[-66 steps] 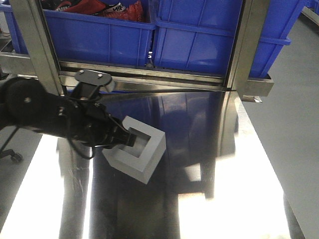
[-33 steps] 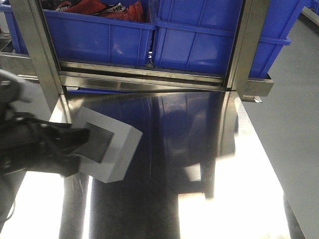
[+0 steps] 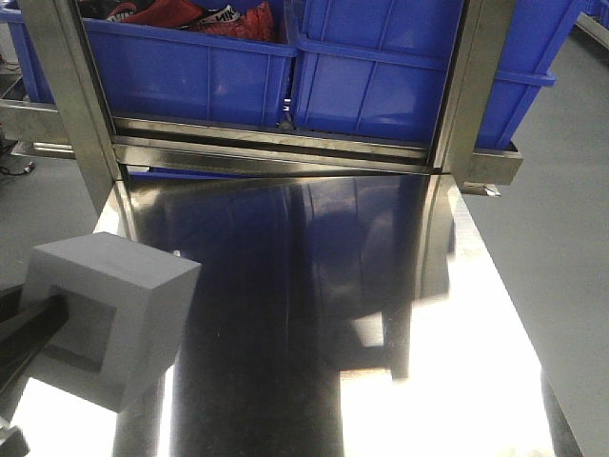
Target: Sort gray base to blue bin
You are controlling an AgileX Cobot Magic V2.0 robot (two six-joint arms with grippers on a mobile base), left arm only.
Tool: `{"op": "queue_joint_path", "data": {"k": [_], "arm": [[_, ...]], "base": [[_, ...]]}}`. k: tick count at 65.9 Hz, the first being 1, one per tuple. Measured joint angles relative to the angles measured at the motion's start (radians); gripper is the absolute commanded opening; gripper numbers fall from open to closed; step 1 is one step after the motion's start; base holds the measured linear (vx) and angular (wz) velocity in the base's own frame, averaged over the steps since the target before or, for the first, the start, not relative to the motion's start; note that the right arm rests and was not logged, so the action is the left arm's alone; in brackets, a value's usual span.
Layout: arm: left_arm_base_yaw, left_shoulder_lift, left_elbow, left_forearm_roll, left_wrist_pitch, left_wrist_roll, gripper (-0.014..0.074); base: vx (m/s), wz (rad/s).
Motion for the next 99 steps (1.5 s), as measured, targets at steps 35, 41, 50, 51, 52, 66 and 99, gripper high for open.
{"op": "queue_joint_path", "data": {"k": [35, 41, 50, 51, 52, 66, 99], "arm": [[0.000, -0.081, 0.057, -0.004, -0.009, 0.000, -0.0006], [0.000, -0.081, 0.057, -0.004, -0.009, 0.000, -0.0006], [0.000, -0.081, 0.057, -0.004, -0.009, 0.000, -0.0006], [0.000, -0.081, 0.057, -0.004, -0.009, 0.000, -0.0006], [0.000, -0.081, 0.057, -0.004, -0.009, 0.000, -0.0006], [0.000, -0.081, 0.057, -0.004, -0.009, 0.000, -0.0006], [0.000, -0.081, 0.057, -0.004, -0.009, 0.000, -0.0006]], "base": [[0.00, 0.00], [0.00, 0.00], [0.00, 0.00], [0.00, 0.00], [0.00, 0.00], [0.00, 0.00], [-0.03, -0.20]]}}
